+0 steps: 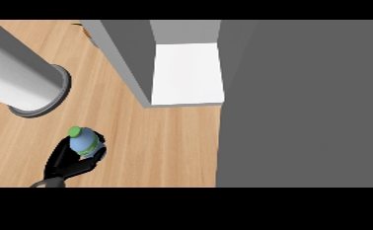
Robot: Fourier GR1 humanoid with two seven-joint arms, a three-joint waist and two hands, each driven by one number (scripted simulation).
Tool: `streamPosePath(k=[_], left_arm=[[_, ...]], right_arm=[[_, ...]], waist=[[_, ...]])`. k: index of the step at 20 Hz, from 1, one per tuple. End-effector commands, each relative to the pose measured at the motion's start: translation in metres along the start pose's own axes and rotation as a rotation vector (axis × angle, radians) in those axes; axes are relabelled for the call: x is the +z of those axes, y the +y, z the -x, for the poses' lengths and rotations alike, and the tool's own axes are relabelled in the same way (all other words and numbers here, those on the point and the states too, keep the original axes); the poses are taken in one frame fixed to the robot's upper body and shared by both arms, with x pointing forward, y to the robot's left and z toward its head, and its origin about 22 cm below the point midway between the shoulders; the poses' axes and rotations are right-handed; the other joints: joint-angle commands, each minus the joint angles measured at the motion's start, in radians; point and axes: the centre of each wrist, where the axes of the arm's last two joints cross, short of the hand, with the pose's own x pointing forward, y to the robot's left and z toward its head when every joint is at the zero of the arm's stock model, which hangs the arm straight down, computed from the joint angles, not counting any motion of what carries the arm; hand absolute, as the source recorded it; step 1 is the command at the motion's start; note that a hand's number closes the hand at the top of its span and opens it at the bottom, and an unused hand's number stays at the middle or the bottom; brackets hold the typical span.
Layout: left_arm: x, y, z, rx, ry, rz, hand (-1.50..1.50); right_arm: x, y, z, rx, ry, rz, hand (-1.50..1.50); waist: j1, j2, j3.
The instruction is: Pick up the bottled water, place it into the cabinet and close the cabinet
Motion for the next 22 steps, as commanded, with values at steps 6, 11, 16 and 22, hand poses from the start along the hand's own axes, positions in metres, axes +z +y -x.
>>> streamPosePath(k=[6,11,16,22], left_arm=[[0.004,0.002,0.007,-0.200,-0.218,0.043,1.50],[-0.022,-0.055,0.023,-0.187,-0.237,0.015,1.50],[-0.026,-0.096,0.034,-0.155,-0.254,-0.005,1.50],[-0.061,-0.132,0.014,-0.102,-0.271,0.059,1.50]], right_arm=[[0.000,0.000,-0.024,0.064,-0.033,-0.011,-1.50],[0.002,-0.002,-0.032,0.059,-0.021,-0.010,-1.50],[0.002,0.005,-0.038,0.045,-0.034,0.031,-1.50],[0.001,-0.001,-0.041,0.055,-0.017,-0.020,-1.50]], waist=[[0.005,0.001,-0.001],[0.018,-0.003,0.002],[0.021,-0.005,0.003],[0.025,-0.005,0.003]])
